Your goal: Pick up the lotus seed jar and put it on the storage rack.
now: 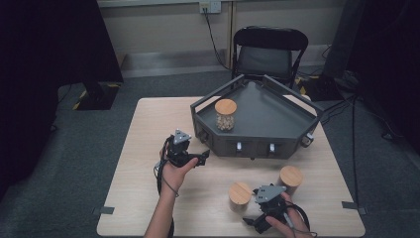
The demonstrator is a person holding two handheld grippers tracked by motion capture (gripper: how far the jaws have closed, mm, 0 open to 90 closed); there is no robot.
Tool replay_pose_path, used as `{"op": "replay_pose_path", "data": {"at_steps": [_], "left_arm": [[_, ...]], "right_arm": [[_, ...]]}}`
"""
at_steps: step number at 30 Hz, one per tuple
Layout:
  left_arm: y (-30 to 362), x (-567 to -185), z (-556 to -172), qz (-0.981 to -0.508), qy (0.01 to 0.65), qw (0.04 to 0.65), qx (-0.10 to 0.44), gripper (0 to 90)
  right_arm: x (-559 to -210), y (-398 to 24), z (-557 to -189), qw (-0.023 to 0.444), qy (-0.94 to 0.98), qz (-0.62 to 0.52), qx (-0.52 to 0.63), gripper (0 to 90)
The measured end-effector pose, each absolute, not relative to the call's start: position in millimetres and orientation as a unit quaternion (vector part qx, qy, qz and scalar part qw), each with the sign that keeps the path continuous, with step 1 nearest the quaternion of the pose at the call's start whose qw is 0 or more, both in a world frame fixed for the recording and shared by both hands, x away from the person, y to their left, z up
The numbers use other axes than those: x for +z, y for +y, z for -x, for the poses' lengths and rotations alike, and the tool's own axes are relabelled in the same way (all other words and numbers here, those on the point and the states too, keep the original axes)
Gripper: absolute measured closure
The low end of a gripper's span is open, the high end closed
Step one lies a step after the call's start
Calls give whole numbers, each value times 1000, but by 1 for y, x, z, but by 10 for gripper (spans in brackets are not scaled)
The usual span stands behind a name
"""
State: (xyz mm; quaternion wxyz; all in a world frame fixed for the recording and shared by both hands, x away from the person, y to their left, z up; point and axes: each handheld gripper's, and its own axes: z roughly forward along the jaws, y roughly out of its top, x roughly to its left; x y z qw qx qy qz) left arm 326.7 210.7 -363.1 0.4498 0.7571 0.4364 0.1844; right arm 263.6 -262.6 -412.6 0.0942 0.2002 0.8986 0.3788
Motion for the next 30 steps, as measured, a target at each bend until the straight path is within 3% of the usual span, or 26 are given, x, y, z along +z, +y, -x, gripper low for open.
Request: {"op": "replay_pose_path", "data": {"at_steps": [30], "left_arm": [[221,-391,-318,-749,458,445,174,56]], "right_arm": [[-413,-263,-264,94,899,-200,379,0]]}}
